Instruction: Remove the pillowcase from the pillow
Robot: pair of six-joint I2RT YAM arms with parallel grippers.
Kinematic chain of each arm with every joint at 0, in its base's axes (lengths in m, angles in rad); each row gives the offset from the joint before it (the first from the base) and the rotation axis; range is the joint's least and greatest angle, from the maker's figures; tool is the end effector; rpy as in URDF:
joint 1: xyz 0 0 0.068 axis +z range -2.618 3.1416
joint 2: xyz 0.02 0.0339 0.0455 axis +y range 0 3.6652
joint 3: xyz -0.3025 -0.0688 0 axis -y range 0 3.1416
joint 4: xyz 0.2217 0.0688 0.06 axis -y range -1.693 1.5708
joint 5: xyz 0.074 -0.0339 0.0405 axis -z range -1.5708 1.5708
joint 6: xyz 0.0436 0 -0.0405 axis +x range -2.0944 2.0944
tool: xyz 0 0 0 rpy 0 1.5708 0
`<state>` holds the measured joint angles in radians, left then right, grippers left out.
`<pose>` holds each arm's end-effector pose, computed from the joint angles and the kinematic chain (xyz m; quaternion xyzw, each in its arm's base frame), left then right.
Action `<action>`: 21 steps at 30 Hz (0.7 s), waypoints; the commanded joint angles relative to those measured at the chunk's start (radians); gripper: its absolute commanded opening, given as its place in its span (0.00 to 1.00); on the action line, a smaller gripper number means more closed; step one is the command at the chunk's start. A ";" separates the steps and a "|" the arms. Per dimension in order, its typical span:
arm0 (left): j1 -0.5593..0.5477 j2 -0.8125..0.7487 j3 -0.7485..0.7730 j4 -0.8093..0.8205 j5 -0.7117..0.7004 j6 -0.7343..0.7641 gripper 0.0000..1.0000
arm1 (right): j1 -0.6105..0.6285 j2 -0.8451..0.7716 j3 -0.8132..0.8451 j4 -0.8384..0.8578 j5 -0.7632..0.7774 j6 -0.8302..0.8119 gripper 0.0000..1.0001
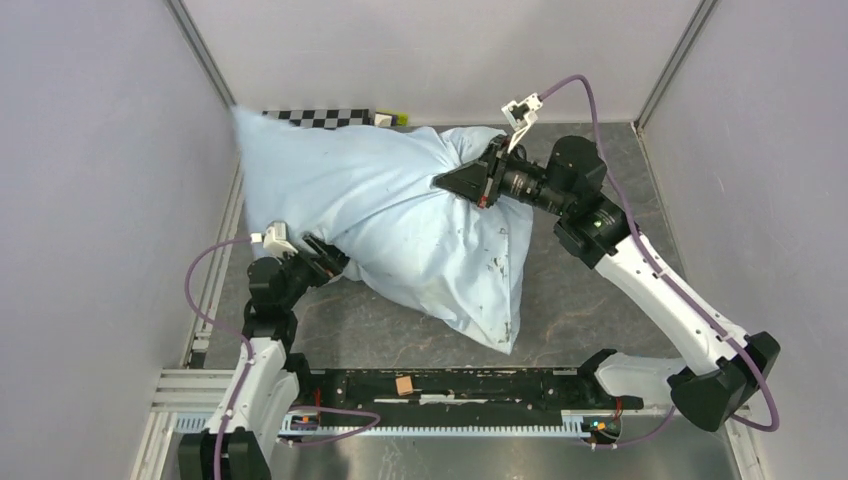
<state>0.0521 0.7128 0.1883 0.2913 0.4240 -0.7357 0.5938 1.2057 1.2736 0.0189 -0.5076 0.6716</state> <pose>0.1245 -0.0115 0.2259 -0.1739 0.7583 -0.3587 0.5158 0.1877 0.1523 0.4807 -0.1595 0.6608 0.5587 0.4751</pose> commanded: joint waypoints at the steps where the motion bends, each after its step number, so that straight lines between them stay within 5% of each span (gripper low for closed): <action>1: 0.001 -0.110 0.002 -0.050 -0.032 0.032 1.00 | 0.000 -0.090 0.048 0.014 0.254 -0.179 0.01; 4: 0.001 -0.204 -0.020 -0.064 -0.046 0.034 1.00 | 0.000 -0.051 -0.038 -0.069 0.417 -0.259 0.07; 5: 0.001 -0.229 -0.029 -0.063 -0.051 0.033 1.00 | 0.000 -0.022 -0.059 -0.088 0.421 -0.278 0.22; 7: 0.002 -0.255 -0.039 -0.064 -0.062 0.032 1.00 | 0.000 0.029 -0.083 -0.143 0.370 -0.323 0.71; 8: 0.000 -0.258 -0.039 -0.066 -0.063 0.030 1.00 | -0.001 0.039 -0.096 -0.166 0.361 -0.340 0.78; 21: 0.001 -0.087 0.009 -0.070 -0.049 0.028 1.00 | -0.002 -0.144 -0.413 -0.208 1.045 -0.512 0.89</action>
<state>0.0502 0.5903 0.1577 0.1883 0.3676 -0.7349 0.5900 1.0924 0.8982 -0.2005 0.2451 0.2260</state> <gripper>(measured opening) 0.994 0.877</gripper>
